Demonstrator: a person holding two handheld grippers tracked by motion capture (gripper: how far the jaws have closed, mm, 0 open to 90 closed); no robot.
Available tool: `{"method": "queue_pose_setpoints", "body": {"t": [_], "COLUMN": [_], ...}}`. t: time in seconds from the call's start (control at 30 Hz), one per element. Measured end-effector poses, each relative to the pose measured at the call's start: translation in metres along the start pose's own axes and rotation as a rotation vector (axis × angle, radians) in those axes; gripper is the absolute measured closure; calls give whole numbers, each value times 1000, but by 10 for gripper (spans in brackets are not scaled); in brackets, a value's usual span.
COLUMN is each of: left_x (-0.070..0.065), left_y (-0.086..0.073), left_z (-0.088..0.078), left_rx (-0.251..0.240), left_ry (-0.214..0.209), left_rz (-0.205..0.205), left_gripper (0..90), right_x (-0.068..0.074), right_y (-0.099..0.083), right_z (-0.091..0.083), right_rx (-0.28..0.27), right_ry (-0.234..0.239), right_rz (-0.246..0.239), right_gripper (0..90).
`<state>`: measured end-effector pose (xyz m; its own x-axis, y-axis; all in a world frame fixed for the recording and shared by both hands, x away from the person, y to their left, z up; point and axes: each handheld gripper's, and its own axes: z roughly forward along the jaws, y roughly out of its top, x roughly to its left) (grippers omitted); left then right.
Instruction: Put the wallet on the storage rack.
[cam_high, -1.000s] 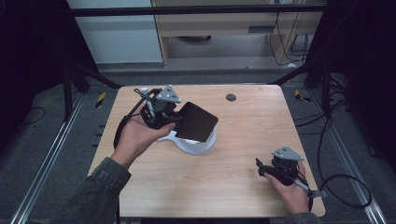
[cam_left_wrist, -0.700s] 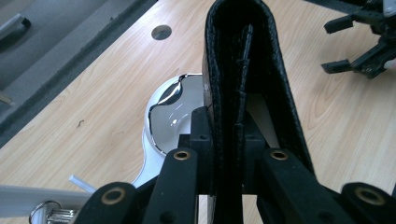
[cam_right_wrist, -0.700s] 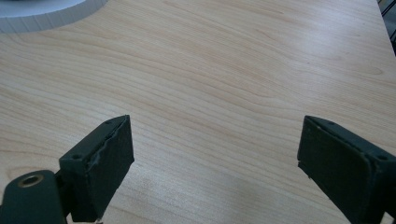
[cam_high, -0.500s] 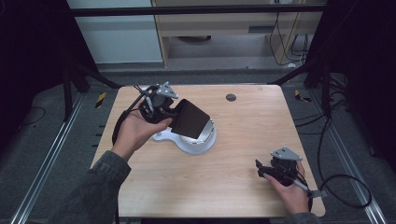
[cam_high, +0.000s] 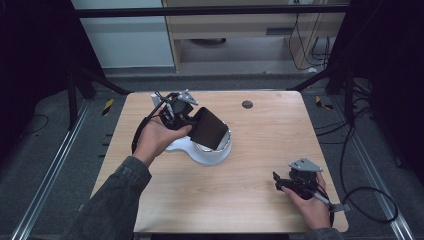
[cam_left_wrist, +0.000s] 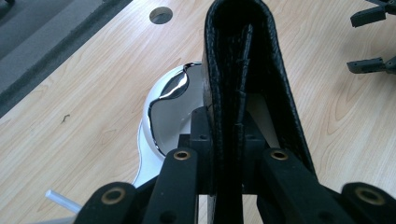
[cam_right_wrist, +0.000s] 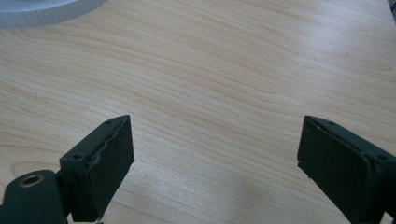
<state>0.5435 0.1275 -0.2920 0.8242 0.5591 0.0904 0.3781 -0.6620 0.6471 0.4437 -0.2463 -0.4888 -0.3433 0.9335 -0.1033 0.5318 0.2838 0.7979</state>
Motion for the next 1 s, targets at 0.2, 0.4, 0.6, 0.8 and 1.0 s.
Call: {"method": "queue_pose_setpoints", "body": {"t": [0.2, 0.4, 0.6, 0.8, 1.0], "left_x": [0, -1, 4, 14, 29], "left_y": [-5, -8, -5, -1, -5], "left_z": [1, 18, 31, 35, 39], "left_rx": [20, 46, 62, 81, 76], "left_ry": [3, -27, -47, -53, -17], "left_rz": [0, -7, -32, -39, -71], "left_gripper": [807, 807, 806, 794, 731], "right_x": [1, -1, -1, 0, 0], "right_y": [0, -1, -1, -1, -1], "right_z": [1, 0, 0, 1, 2], "right_rx": [7, 8, 9, 11, 15], "right_ry": [0, 0, 5, 8, 12], "right_rz": [2, 7, 12, 1, 4], "right_gripper": [109, 109, 109, 109, 109]}}
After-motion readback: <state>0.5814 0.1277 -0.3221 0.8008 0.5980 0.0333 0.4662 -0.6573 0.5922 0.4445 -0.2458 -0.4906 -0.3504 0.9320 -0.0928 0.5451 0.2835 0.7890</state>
